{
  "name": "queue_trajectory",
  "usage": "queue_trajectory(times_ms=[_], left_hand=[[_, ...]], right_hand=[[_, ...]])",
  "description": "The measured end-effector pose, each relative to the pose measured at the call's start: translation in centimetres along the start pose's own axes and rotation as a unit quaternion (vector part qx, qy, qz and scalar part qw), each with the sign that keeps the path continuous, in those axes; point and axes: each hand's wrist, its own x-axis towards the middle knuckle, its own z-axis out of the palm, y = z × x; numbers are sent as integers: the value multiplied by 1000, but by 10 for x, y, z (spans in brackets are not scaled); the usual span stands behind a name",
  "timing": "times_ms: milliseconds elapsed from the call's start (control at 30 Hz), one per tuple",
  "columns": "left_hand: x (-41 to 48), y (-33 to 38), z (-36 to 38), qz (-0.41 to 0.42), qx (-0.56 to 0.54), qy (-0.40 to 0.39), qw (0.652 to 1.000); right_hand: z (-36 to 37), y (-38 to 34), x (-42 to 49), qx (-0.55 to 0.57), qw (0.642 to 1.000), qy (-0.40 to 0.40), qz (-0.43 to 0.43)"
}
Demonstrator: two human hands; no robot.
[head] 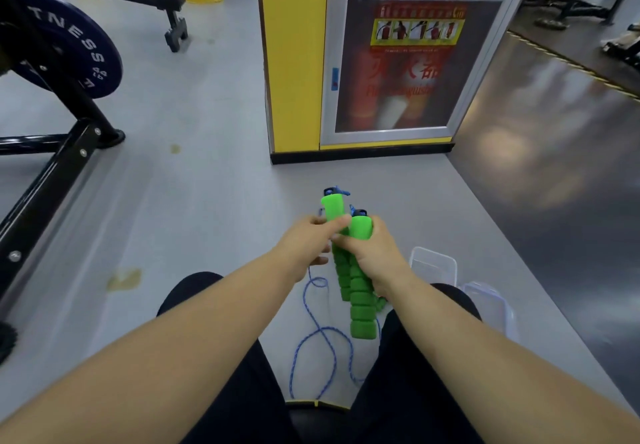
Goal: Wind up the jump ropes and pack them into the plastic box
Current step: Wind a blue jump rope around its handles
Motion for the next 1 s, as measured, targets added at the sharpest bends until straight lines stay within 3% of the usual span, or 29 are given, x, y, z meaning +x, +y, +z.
queue_trajectory(times_ms=[167, 333, 500, 633, 800, 1000], left_hand=[[-4, 1, -5, 2, -94, -49, 994], [-9, -2, -23, 15, 30, -65, 997], [-19, -13, -16, 57, -9, -96, 994], [-22, -16, -8, 52, -83, -121, 988], [-24, -19, -9, 23, -108, -154, 982], [-26, -23, -8, -17, -105, -158, 982]], right_hand=[[3, 1, -5, 50, 998, 3, 27], [-9, 3, 5, 88, 993, 68, 46], [-6, 2, 5, 237, 970, -19, 57], [1, 1, 1, 300, 950, -40, 81], [1, 6, -1, 330, 938, -59, 94], [3, 4, -8, 297, 951, -65, 63]])
